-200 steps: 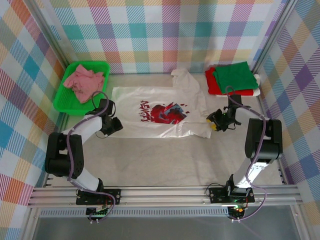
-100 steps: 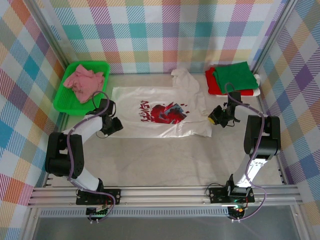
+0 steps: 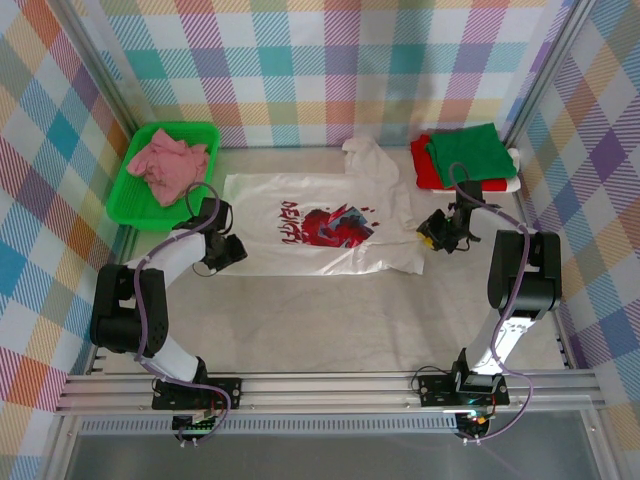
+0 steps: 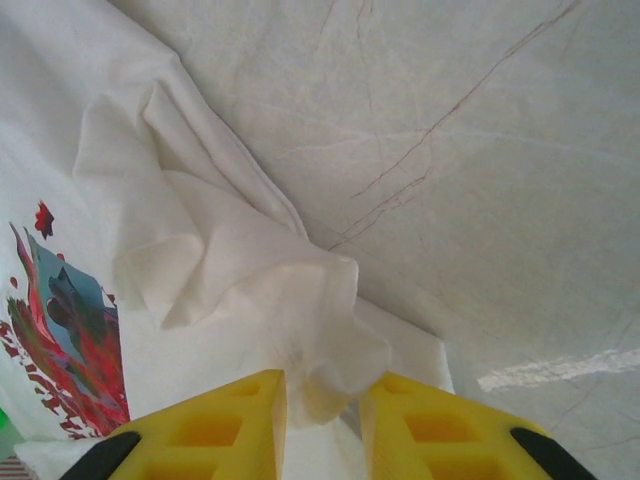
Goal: Fold and stack the t-shirts
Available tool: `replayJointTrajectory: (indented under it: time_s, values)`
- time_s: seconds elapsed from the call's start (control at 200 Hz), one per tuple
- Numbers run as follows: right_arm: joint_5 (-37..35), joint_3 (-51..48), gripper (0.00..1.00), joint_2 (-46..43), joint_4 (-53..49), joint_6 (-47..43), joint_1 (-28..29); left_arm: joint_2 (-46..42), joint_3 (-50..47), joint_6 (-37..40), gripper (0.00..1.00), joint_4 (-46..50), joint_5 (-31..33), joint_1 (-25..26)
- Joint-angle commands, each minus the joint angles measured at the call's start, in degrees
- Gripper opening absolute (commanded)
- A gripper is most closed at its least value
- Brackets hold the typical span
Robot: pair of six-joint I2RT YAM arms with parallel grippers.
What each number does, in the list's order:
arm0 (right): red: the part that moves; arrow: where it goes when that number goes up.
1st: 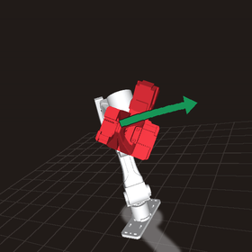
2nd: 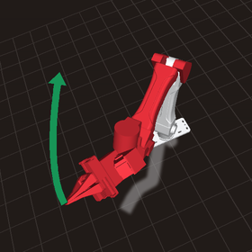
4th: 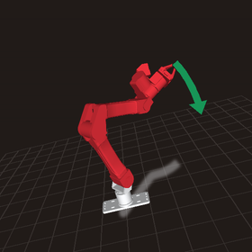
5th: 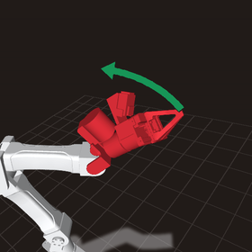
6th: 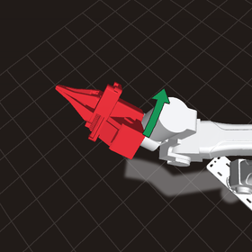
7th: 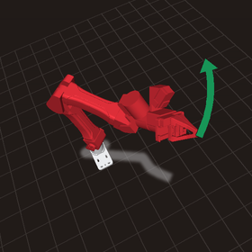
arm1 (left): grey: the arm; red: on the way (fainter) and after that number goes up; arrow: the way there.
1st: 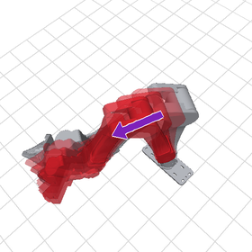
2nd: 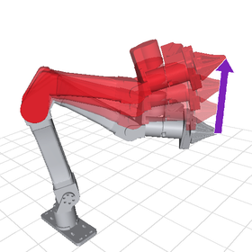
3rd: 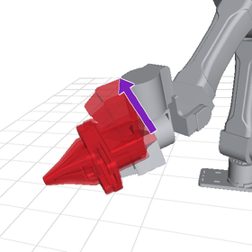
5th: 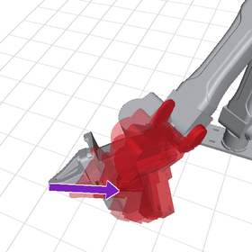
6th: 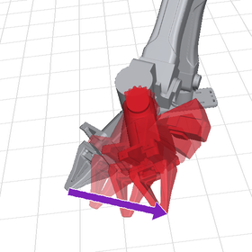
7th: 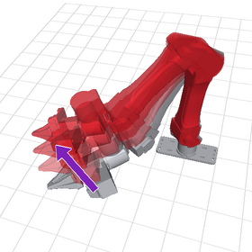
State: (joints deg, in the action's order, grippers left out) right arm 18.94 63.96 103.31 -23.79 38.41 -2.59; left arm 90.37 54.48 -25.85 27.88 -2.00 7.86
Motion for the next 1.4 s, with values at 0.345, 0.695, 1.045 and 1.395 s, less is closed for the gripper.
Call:
replayJointTrajectory:
  time_s: [0.345, 0.695, 1.045, 1.395]
  values:
    - [-1.6, 4.34, 0.27, 0.77, -2.45, -2.03, 0.62, 0.15, 0.63, 0.41, 0.37, -1.07, 0.15, 0.73]
    - [-1.1, 4.29, 0.07, 2.24, -1.17, -1.73, 1.72, 0.16, 0.54, 0.45, 0.38, -1.16, 0.07, 0.76]
    - [-0.83, 3.1, 0.0, -4.6, -0.64, -2.27, 3.82, -1.23, 0.2, -0.12, 0.37, -2.28, 1.13, 0.76]
    - [-3.58, 11.05, 0.0, -7.16, -2.36, -3.76, 9.07, -6.34, -0.31, -0.78, 0.37, -2.74, 4.32, 0.76]
